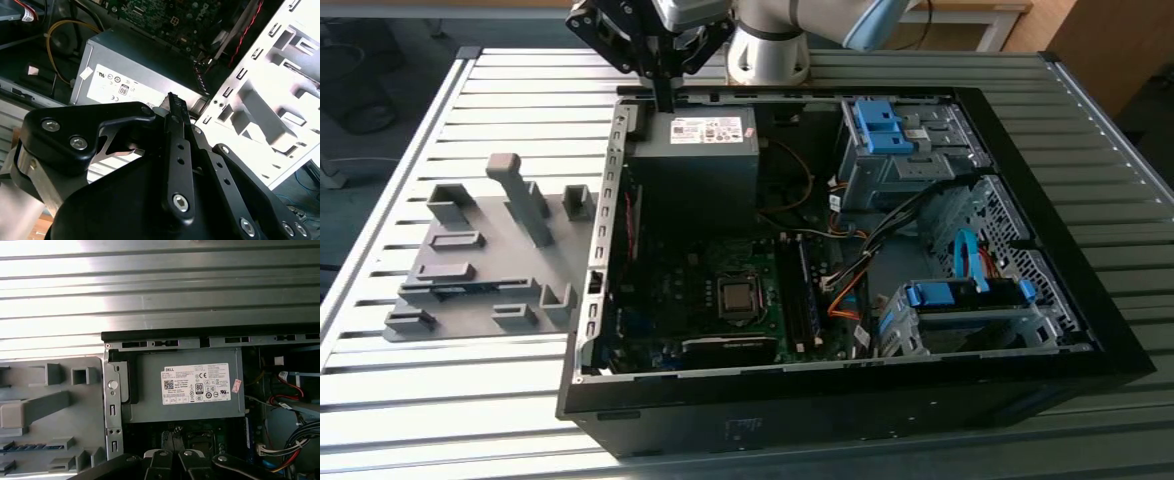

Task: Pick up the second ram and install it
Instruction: 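Reach for the second ram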

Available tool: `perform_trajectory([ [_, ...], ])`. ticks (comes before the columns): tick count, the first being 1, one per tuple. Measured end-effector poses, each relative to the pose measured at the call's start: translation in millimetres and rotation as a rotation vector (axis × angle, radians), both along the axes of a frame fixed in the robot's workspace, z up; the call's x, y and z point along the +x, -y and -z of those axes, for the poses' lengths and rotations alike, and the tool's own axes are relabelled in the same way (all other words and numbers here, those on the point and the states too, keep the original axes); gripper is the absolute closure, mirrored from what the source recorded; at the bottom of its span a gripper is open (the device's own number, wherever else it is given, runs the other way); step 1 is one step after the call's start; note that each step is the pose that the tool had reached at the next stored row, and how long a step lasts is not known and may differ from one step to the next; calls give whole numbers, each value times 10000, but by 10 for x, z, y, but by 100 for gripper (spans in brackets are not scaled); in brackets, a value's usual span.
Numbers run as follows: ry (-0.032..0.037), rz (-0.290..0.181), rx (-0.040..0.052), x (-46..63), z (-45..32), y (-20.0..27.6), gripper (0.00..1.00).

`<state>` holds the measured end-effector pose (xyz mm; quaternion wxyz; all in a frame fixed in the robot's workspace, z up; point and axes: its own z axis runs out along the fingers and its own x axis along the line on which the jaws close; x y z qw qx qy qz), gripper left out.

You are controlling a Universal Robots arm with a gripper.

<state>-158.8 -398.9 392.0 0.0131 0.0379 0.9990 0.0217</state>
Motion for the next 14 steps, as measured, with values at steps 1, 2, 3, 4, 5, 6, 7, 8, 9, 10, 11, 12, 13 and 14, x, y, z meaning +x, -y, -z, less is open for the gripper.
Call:
perform_trajectory([
  [1,0,-1,-1,-1,0,0,89],
  [2,0,-1,0,-3,0,0,89],
  [3,0,0,0,-6,1,0,89],
  [4,0,0,-1,-8,1,0,89],
  [5,0,-1,-1,-9,1,0,89],
  [6,0,-1,0,-11,2,0,89],
  [7,0,0,0,-13,2,0,89],
  [8,0,-1,0,-15,2,0,89],
  [9,0,0,0,-17,3,0,89],
  [10,0,0,0,-19,3,0,89],
  [11,0,0,-1,-21,3,0,89],
  [12,-1,0,-1,-22,4,0,89],
  [13,0,0,0,-24,4,0,89],
  [14,0,0,0,-27,5,0,89],
])
